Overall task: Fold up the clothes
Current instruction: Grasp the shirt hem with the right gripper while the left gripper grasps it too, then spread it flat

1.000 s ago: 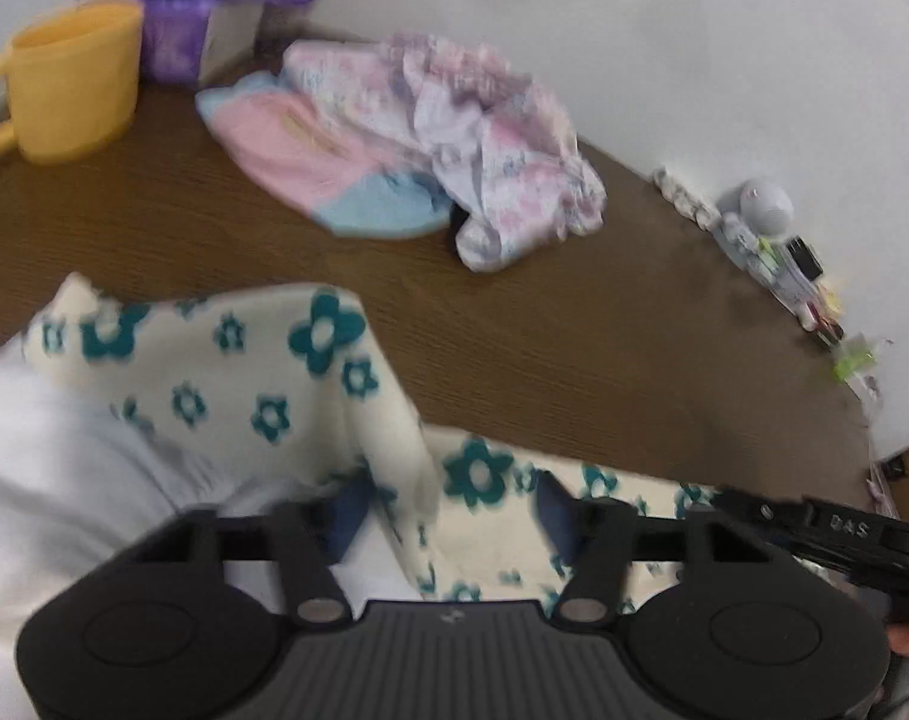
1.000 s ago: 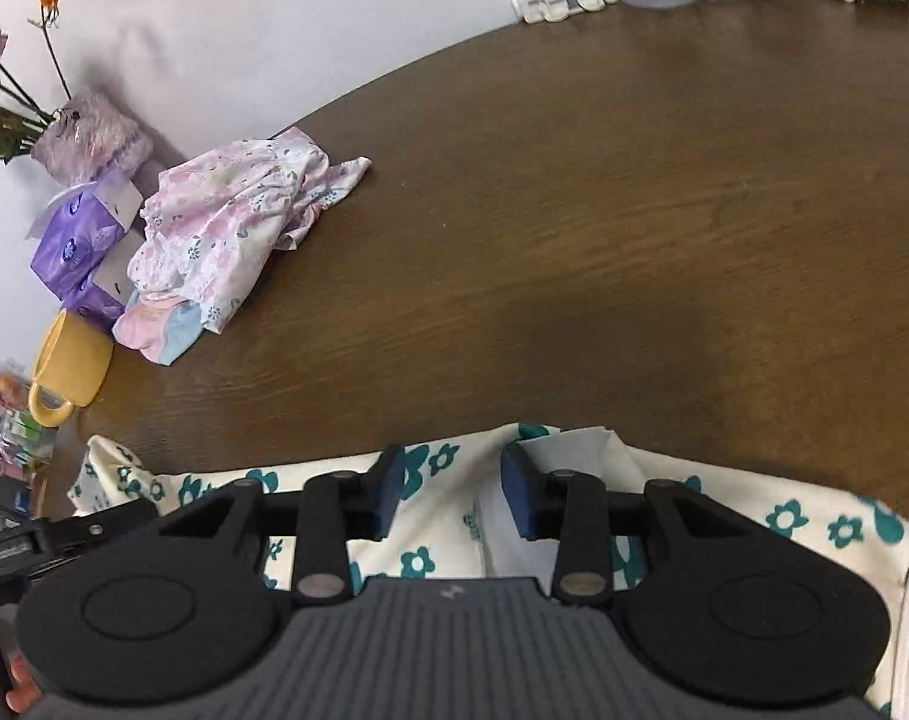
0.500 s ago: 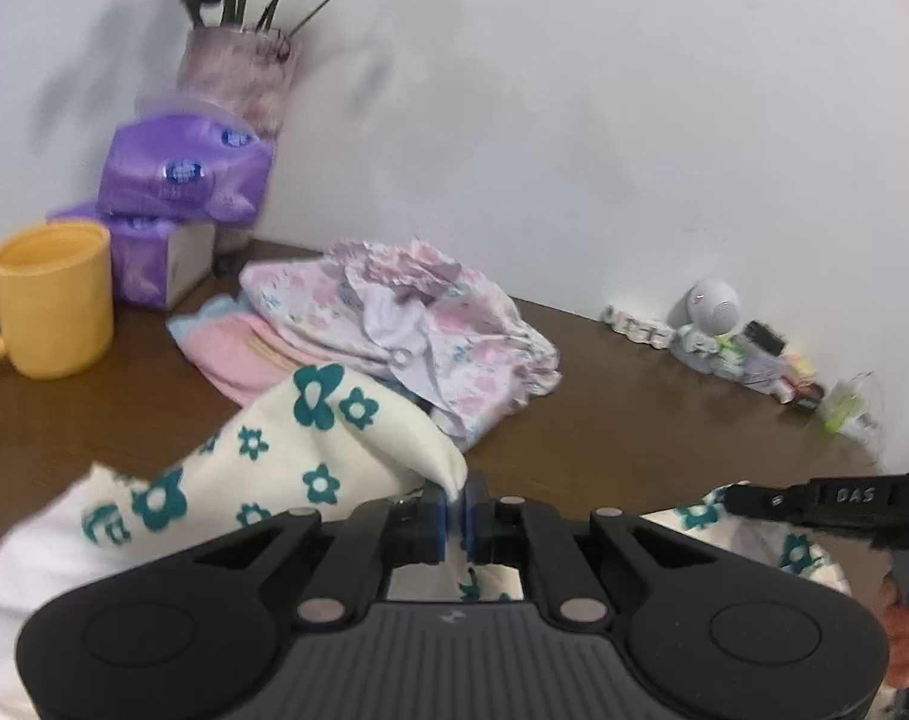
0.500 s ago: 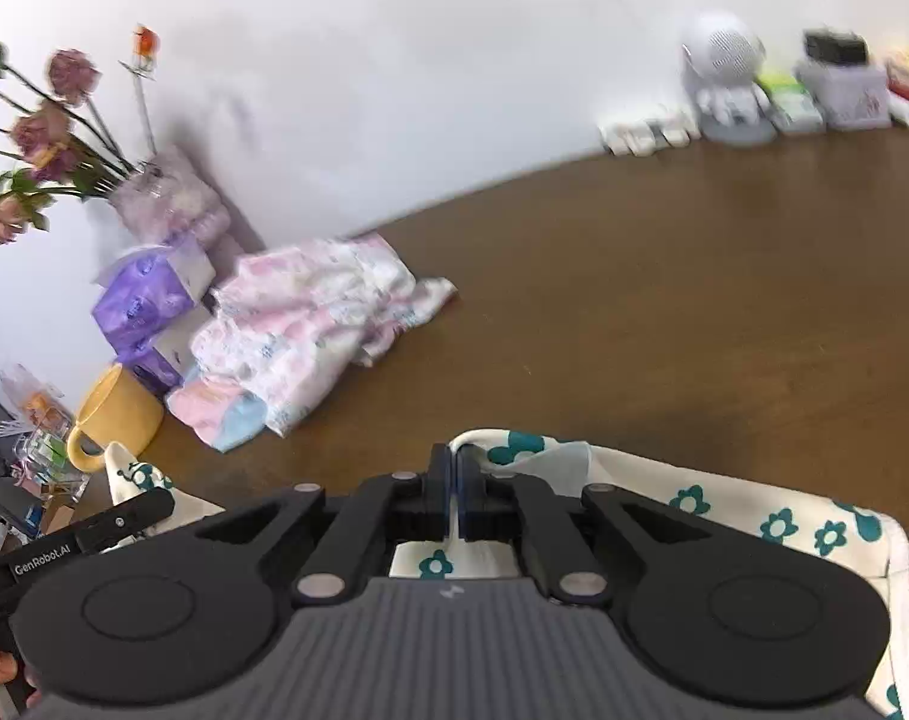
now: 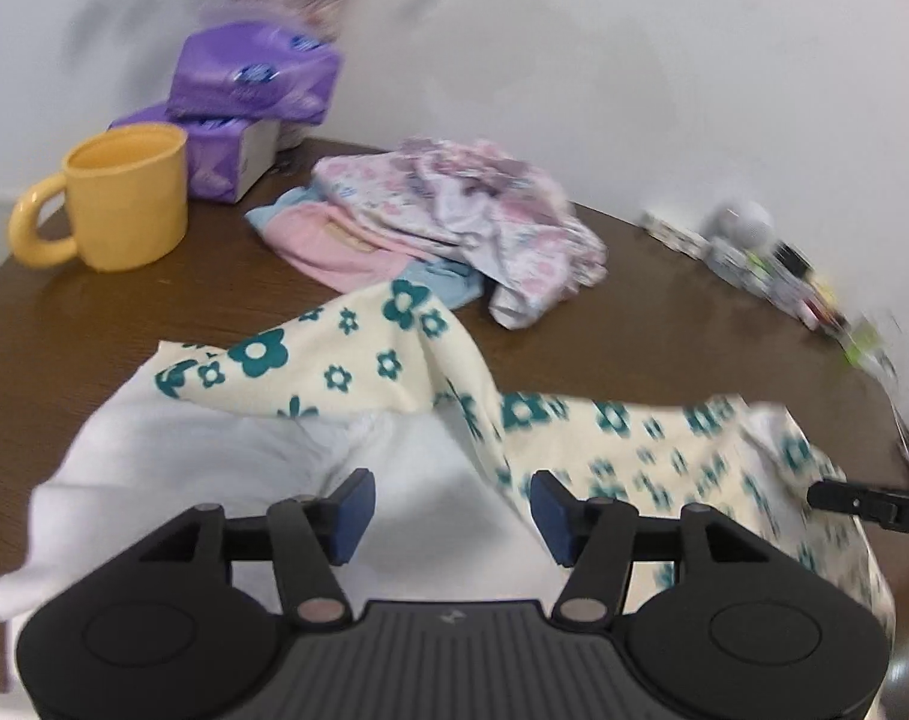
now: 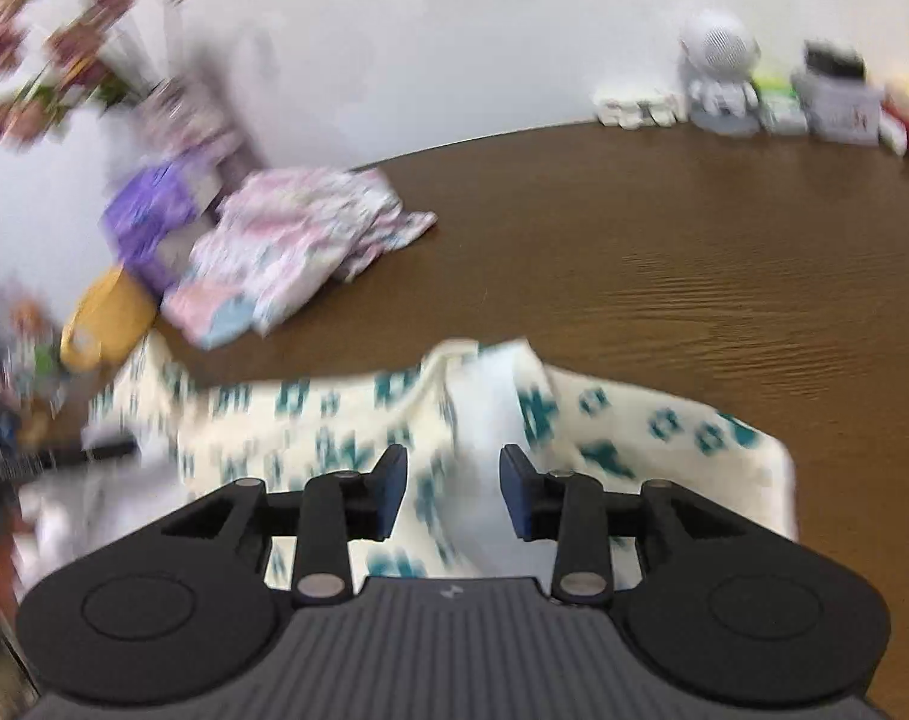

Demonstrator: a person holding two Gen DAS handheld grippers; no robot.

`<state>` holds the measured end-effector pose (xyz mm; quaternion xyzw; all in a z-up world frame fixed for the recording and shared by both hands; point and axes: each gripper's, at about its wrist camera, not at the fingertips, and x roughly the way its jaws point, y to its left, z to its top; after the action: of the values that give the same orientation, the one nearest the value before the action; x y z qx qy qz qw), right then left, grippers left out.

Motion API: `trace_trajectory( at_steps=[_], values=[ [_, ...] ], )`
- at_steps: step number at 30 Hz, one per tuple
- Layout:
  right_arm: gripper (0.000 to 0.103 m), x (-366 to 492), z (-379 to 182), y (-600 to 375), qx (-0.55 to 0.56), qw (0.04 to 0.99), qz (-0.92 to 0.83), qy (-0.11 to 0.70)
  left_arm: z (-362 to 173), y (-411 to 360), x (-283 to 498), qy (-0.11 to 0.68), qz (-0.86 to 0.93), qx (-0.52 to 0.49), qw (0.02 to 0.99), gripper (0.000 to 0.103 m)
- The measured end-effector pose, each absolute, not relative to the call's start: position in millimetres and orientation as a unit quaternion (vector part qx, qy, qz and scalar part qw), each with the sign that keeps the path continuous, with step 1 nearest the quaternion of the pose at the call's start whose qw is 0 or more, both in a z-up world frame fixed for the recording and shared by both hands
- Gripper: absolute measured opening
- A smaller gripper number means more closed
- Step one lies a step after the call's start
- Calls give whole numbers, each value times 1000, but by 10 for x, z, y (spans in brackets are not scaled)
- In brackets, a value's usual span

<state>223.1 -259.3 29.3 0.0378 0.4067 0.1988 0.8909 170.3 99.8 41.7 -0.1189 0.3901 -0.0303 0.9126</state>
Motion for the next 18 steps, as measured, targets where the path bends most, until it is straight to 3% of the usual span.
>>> trace_trajectory(
  at_steps=[5,7,9,10,16,18],
  values=[
    [34,1664,223,-2679,-30,896,204,394,378,782,1254,394,-78,-39,915,54],
    [34,1494,190,-2707,-41,897,202,391,326,668,1127,395,-86,-2,914,45],
    [34,1367,146,-2716,-53,898,194,391,257,574,1046,399,-89,33,912,30],
    [34,1319,123,-2719,-60,898,189,392,219,543,1026,403,-89,43,910,28],
    [33,1141,77,-2824,-48,906,173,383,189,525,894,394,-61,38,916,31],
    [33,992,188,-2879,-25,917,183,355,277,540,745,374,-67,11,925,45]
  ],
)
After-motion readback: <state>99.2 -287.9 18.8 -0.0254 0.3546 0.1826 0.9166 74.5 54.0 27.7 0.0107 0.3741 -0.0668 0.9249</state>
